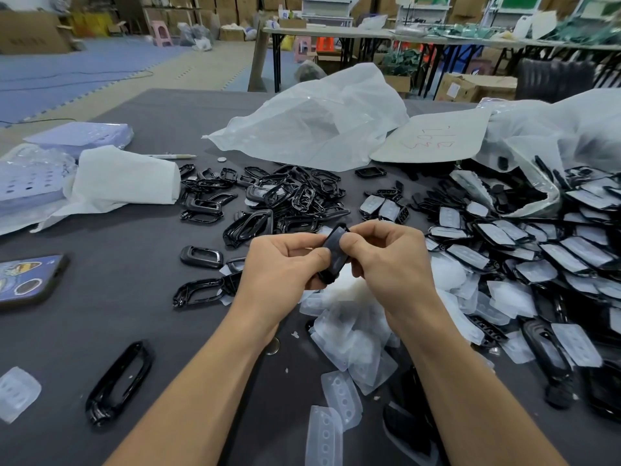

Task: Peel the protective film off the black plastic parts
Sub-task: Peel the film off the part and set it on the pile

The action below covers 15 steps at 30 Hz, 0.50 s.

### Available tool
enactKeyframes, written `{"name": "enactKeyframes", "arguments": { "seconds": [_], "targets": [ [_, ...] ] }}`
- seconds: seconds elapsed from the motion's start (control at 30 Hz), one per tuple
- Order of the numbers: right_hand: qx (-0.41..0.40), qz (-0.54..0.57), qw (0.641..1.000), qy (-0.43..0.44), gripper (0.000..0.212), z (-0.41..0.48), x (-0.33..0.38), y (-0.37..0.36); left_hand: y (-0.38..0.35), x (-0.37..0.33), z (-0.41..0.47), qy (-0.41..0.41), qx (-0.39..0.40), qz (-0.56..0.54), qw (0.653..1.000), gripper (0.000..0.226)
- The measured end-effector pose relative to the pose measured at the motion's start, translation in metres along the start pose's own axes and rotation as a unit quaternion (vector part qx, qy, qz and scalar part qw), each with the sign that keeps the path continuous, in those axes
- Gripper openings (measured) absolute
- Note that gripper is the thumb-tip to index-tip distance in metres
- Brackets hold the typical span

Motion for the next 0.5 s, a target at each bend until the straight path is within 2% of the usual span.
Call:
{"name": "enactKeyframes", "arguments": {
  "seconds": [0.17, 0.33, 0.5],
  "targets": [
    [-0.029, -0.006, 1.0, 0.006, 0.018, -0.0002, 0.0, 0.0004, -0.0034, -0.0008, -0.0004, -0.015, 0.027, 0.039, 0.999, 0.02],
    [-0.053, -0.008, 0.999, -0.001, 0.019, -0.0019, -0.0013, -0.0009, -0.0058, -0.0006, -0.0001, -0.027, 0.012, 0.026, 0.999, 0.027],
    [-0.032, -0.028, 0.999, 0.019, 0.018, -0.0028, 0.0012, -0.0015, -0.0049, -0.0037, 0.0002, -0.038, 0.004, 0.026, 0.999, 0.029]
  ]
}}
Point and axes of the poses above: each hand's wrist, its own z-axis towards the middle knuckle, its own y-axis out of the back of the hand, x = y × z, the point moved 4 cm from there along z, towards the middle knuckle, and after that the axes turned 8 degrees about -y, right-handed, at the moved point
